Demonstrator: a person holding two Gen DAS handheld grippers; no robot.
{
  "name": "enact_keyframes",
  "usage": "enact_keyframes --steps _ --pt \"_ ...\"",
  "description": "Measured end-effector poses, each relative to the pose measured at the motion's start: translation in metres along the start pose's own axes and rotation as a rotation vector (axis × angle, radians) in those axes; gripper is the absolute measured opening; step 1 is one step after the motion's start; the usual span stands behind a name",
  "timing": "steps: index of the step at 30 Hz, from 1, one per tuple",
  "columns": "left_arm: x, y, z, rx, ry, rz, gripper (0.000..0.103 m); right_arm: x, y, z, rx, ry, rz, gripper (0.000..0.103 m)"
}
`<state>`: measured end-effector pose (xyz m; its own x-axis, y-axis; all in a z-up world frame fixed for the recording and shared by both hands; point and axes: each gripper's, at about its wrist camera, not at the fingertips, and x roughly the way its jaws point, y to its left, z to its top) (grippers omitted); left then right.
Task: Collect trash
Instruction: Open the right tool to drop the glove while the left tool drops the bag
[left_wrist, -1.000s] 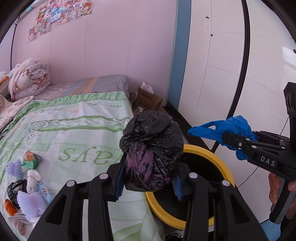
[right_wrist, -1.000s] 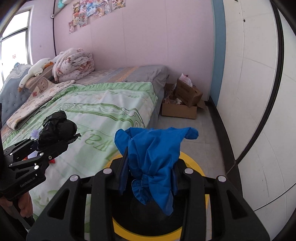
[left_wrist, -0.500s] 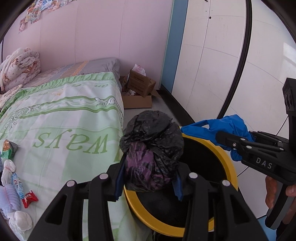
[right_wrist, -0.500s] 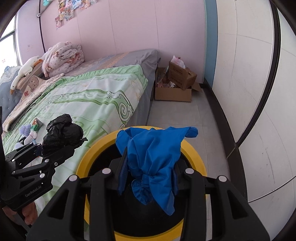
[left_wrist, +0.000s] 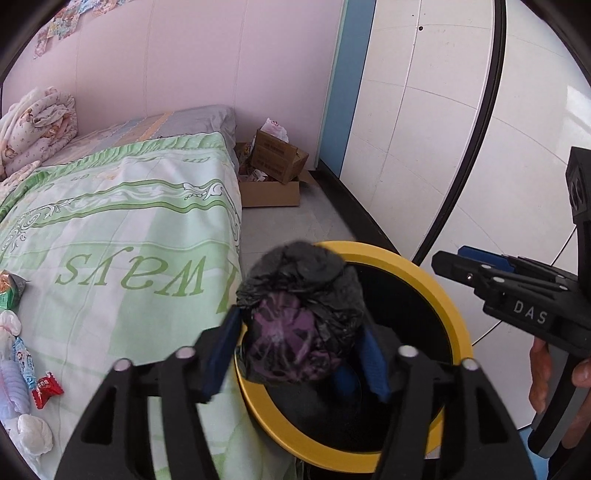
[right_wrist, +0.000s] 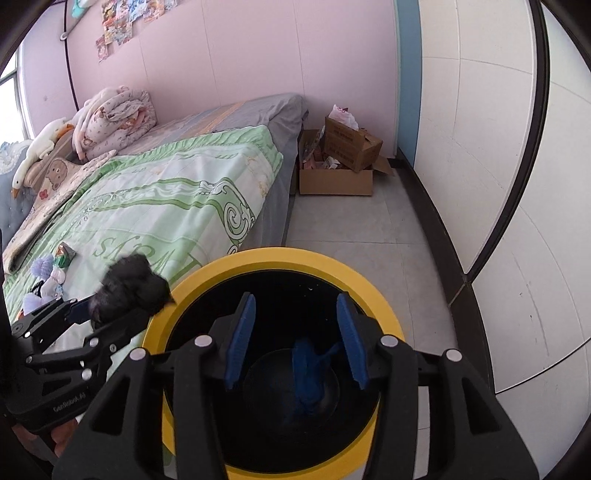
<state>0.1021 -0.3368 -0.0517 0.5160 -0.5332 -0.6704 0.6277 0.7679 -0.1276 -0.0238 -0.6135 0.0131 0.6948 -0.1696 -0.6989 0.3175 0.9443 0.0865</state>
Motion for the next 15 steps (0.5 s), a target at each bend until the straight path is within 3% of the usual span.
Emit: enact_keyframes --steps 2,8,15 --pt "-0.004 0.001 -0.001 0.000 -0.019 0.011 0.074 -0.003 -0.003 0.001 0.012 -0.006 -0.005 0.046" --pt "-0.017 0.011 0.000 -0.018 -0.043 0.039 0.085 -0.014 -0.009 0.005 0.036 -0.027 -0.017 0.047" --pt "-0.048 0.031 0.000 -0.035 -0.100 0.139 0.095 -0.031 0.003 0.009 0.029 -0.066 0.006 0.058"
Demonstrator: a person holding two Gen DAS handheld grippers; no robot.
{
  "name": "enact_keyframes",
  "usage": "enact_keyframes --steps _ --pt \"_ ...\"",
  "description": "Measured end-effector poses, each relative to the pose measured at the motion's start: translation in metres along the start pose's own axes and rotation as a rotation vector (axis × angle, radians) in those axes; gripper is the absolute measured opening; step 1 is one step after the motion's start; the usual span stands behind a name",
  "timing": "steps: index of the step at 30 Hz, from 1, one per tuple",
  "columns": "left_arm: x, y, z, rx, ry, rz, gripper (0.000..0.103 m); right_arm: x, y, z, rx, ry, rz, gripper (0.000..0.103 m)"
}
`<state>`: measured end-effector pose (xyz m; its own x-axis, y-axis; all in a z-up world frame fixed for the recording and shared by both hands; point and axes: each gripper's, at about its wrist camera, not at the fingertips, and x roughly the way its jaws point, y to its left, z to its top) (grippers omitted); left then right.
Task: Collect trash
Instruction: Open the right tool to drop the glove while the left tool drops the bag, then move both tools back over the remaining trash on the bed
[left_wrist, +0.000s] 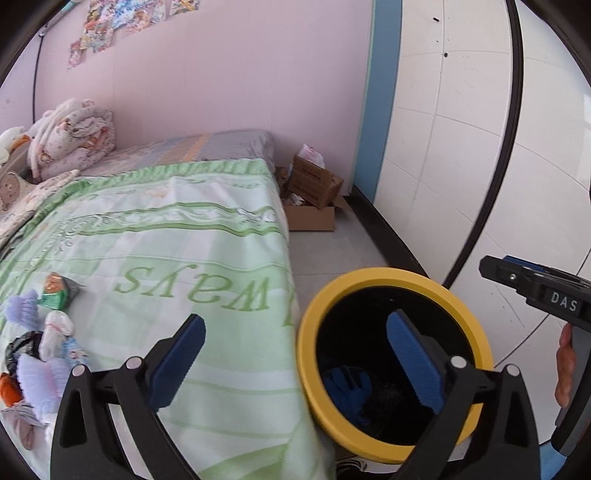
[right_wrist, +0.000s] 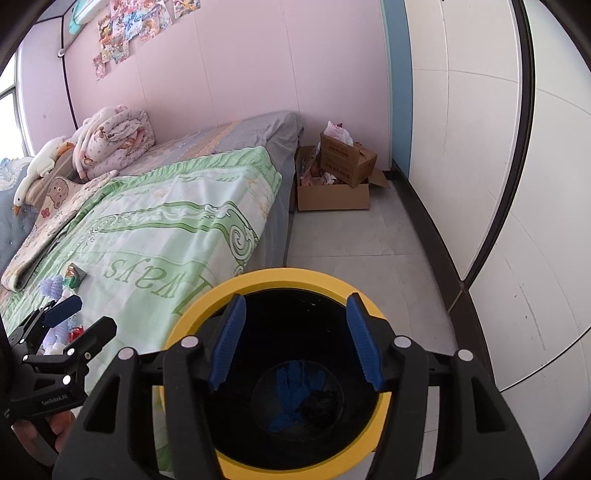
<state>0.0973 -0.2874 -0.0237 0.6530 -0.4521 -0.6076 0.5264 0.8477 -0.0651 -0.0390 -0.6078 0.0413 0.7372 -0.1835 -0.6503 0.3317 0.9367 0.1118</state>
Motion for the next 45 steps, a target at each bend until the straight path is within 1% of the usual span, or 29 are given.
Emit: enact_keyframes --steps 4,10,18,29,37,45 --pt "-0.018 0.020 0.004 -0.020 -0.018 0.040 0.095 -0.011 0.018 0.004 -0.020 -0.023 0.028 0.063" --pt "-0.045 0.054 0.007 -0.055 -0.056 0.102 0.095 -0.027 0.054 0.010 -0.064 -0.060 0.072 0.067" --pt "-0.078 0.100 0.005 -0.110 -0.095 0.177 0.095 -0.040 0.105 0.016 -0.126 -0.085 0.139 0.068" --pt "-0.113 0.154 -0.006 -0.153 -0.113 0.283 0.095 -0.049 0.171 0.012 -0.198 -0.082 0.224 0.071" --pt "-0.128 0.194 -0.017 -0.195 -0.108 0.352 0.095 -0.046 0.215 0.004 -0.248 -0.060 0.282 0.071" --pt "-0.135 0.234 -0.036 -0.238 -0.081 0.415 0.095 -0.037 0.259 -0.005 -0.299 -0.031 0.332 0.071"
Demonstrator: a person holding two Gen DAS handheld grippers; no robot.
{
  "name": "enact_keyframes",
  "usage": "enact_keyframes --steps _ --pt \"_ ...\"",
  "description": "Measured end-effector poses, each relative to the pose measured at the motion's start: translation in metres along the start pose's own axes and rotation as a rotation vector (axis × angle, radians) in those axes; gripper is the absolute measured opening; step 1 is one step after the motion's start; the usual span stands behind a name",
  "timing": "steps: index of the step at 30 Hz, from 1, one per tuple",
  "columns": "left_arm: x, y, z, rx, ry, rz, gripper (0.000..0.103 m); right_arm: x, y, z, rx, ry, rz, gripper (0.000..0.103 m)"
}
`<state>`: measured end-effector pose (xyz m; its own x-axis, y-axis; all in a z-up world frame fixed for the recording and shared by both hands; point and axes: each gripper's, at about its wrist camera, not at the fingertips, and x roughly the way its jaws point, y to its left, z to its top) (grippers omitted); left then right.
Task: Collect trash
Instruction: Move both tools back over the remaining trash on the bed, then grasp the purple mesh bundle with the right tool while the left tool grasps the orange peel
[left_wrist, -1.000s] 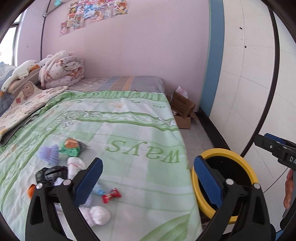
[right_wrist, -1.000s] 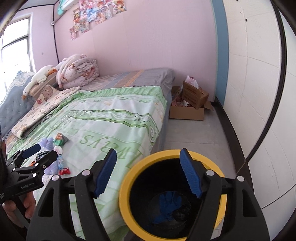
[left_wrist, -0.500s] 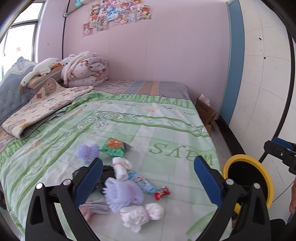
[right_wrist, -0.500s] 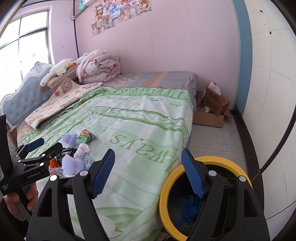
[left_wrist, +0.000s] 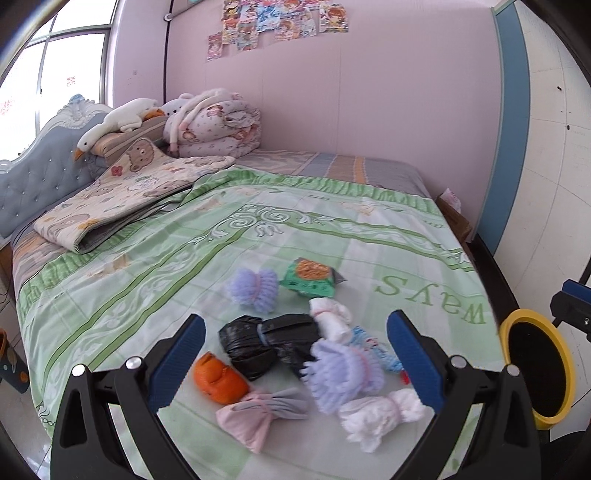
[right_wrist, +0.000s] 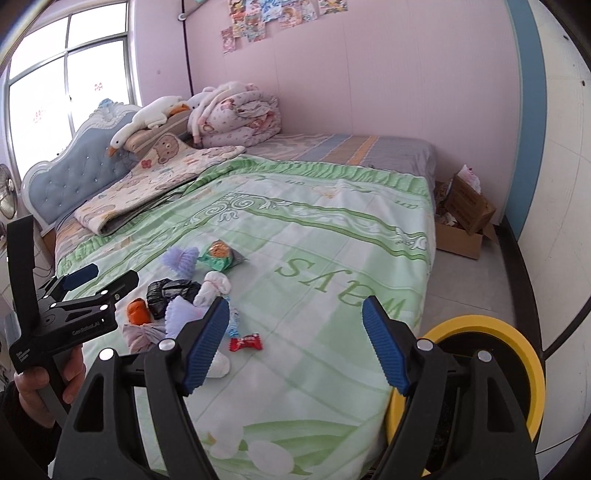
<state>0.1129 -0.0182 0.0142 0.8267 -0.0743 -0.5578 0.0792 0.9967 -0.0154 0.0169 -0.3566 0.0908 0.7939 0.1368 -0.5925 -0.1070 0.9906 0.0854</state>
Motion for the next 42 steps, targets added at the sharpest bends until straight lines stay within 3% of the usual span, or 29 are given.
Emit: enact_keyframes --steps 11,24,35,42 --pt "0.019 0.048 -0.016 -0.031 0.048 0.068 0.095 0.039 0.046 -0.004 -0.057 0.058 0.052 0.071" --pt "0.044 0.086 -0.041 -0.079 0.123 0.089 0.095 0.091 0.095 -0.023 -0.155 0.130 0.127 0.071" --pt "0.062 0.099 -0.053 -0.114 0.161 0.051 0.095 0.131 0.127 -0.038 -0.221 0.182 0.170 0.071" --pt "0.073 0.110 -0.055 -0.174 0.187 -0.015 0.095 0.153 0.135 -0.040 -0.241 0.202 0.156 0.071"
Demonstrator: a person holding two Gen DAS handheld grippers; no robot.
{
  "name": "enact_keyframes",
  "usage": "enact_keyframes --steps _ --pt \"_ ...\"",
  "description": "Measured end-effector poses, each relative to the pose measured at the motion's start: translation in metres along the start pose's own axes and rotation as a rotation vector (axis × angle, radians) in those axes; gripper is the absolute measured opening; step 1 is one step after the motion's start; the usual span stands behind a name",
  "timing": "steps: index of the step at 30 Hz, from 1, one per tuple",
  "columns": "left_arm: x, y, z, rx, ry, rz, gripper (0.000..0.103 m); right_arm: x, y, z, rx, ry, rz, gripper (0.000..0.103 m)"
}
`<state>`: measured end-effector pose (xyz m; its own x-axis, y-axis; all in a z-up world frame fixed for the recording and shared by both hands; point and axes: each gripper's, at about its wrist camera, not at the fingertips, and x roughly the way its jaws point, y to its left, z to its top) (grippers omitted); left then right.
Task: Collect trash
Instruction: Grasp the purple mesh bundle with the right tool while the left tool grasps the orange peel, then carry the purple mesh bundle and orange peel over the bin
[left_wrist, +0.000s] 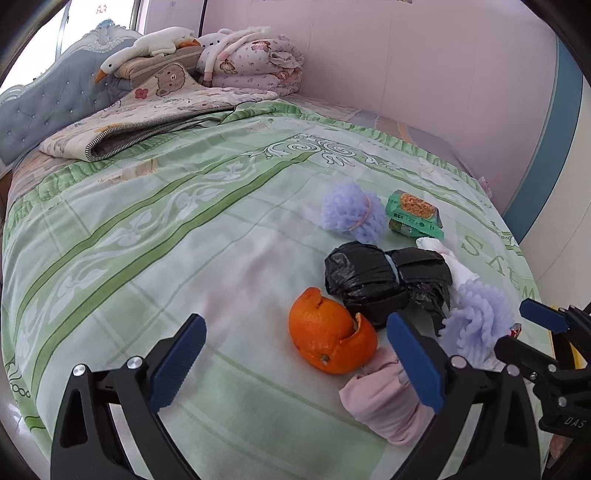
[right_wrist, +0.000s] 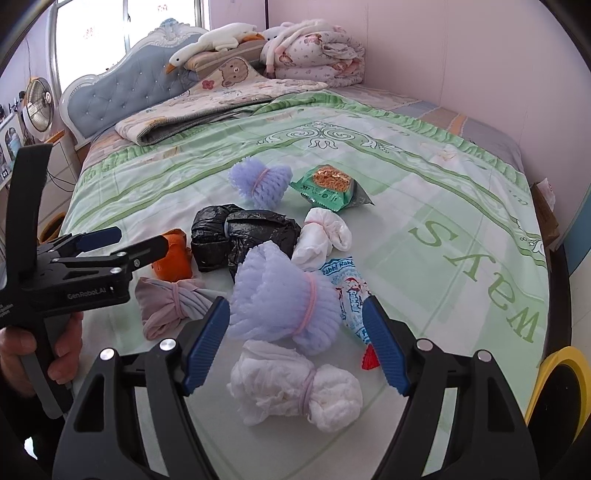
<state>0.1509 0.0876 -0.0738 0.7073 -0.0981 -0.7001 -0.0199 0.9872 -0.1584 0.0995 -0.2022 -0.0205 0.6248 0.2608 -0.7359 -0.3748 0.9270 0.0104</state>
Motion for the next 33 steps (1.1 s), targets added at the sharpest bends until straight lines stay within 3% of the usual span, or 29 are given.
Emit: enact_keyframes --steps 3,9,13,19,33 --pt "0.003 0.001 0.001 -0.003 0.004 -0.023 0.091 0.009 0.000 0.002 -0.004 0.011 0.000 0.071" --pt "0.015 -0.002 -0.002 0.004 0.051 -0.075 0.072 0.024 0.002 0.002 -0.014 0.033 0.006 0.069" --pt "0.019 -0.006 -0.001 0.012 0.071 -0.131 0.049 0.033 0.001 -0.001 0.000 0.048 0.008 0.062" --pt "0.018 -0.006 -0.002 0.011 0.059 -0.145 0.042 0.034 0.000 -0.004 -0.002 0.043 -0.007 0.052" --pt "-0.007 -0.006 -0.008 0.019 0.032 -0.118 0.039 -0.007 -0.030 -0.024 0.043 0.029 -0.060 0.051"
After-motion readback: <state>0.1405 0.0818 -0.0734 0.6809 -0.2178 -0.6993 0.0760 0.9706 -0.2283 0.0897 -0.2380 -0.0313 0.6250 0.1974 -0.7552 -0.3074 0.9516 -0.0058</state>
